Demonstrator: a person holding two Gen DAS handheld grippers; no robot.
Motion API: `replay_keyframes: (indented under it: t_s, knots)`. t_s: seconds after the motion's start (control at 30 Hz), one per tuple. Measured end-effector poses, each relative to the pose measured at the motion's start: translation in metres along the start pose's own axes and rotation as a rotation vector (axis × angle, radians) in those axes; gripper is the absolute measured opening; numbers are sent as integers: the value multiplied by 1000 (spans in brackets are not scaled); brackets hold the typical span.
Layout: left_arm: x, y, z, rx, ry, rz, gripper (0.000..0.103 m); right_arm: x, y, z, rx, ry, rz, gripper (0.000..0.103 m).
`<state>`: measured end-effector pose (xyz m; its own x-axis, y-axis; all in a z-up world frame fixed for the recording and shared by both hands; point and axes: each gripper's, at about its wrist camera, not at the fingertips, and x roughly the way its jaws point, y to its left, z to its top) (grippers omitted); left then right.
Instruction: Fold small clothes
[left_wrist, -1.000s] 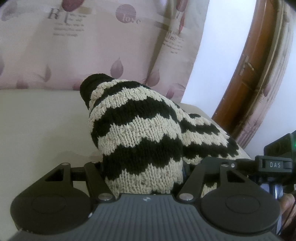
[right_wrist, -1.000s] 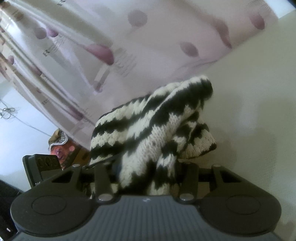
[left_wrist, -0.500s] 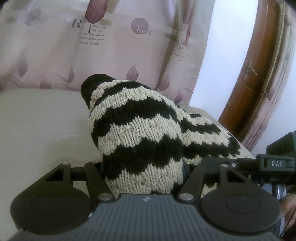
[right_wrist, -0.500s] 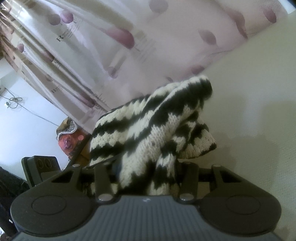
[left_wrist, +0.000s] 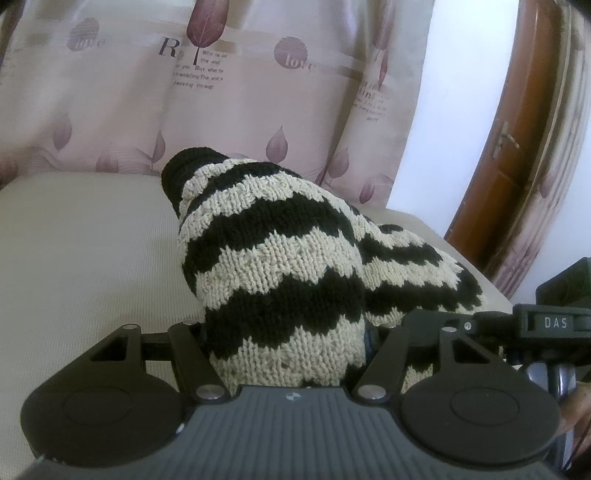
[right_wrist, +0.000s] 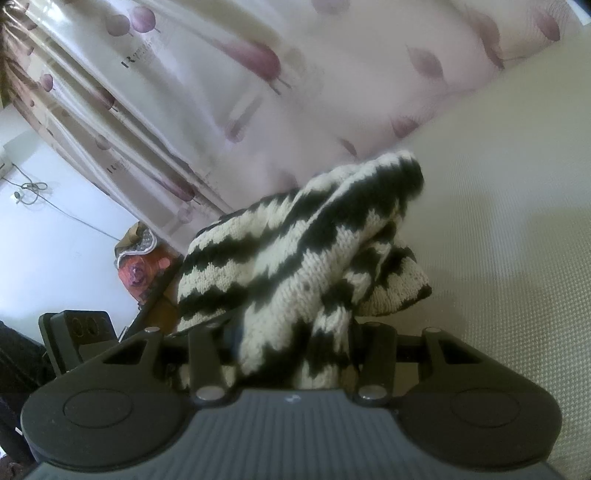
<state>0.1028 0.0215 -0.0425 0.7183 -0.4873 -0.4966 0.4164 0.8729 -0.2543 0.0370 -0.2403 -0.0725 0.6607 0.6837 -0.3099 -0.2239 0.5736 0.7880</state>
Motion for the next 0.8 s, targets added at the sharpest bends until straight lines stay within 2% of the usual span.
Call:
replay_keyframes:
  t_s: [0.8]
  knots:
    - [35, 5, 1, 4, 48, 7, 65, 12, -24, 2, 28, 5, -34, 47]
